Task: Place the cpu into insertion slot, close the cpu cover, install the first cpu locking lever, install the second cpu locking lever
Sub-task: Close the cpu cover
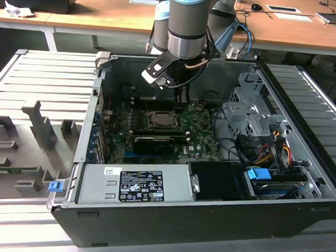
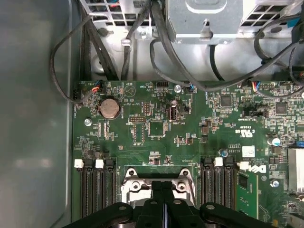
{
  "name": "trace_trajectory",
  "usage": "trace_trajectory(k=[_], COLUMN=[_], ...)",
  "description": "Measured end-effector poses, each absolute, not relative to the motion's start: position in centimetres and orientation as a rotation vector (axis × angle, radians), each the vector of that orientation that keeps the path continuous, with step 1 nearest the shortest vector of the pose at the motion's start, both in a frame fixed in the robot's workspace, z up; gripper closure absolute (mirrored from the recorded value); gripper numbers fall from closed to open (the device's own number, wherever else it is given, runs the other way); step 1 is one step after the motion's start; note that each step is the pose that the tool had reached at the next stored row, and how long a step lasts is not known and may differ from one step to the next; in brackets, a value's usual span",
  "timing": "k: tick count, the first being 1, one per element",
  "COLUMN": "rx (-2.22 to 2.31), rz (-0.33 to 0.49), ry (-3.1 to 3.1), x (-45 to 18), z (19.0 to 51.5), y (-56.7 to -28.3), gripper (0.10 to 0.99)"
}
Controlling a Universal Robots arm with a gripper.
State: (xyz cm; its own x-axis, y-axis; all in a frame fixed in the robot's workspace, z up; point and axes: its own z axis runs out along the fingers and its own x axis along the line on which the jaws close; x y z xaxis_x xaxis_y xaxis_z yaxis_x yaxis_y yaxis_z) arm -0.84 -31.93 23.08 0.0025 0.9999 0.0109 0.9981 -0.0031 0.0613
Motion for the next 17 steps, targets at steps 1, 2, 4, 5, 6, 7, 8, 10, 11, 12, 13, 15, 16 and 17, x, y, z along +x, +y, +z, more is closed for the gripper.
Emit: trace_trajectory(k=[1, 2, 4, 5, 6, 7, 8, 10, 11, 12, 13, 15, 16, 17], rx=[2.198, 2.197, 2.195, 2.194, 2.194, 2.194, 2.194, 2.193, 2.194, 2.194, 2.194, 2.194, 2.194, 2.194], rz=[0.08, 0.08, 0.08, 0.08, 0.08, 0.08, 0.08, 0.08, 0.08, 0.08, 0.08, 0.08, 0.08, 0.08], ry=[2.194, 2.195, 2.197, 2.198, 2.198, 2.198, 2.198, 2.198, 2.198, 2.198, 2.198, 2.198, 2.198, 2.198], x=[-1.3, -1.6, -2.4, -2.6, -3.0, -3.3, -3.4, -3.7, -3.8, -4.0, -4.2, -4.4, -4.5, -4.7], z=[22.9, 22.8, 22.8, 22.8, 22.8, 22.8, 22.8, 22.8, 22.8, 22.8, 22.8, 22.8, 22.8, 22.8], y=[-31.9, -31.9, -31.9, -31.9, -31.9, -31.9, -31.9, -31.9, -31.9, -31.9, -31.9, -31.9, -31.9, -31.9], gripper=[0.98, 0.98, 0.98, 0.98, 0.98, 0.98, 0.98, 0.98, 0.98, 0.98, 0.98, 0.98, 0.98, 0.98])
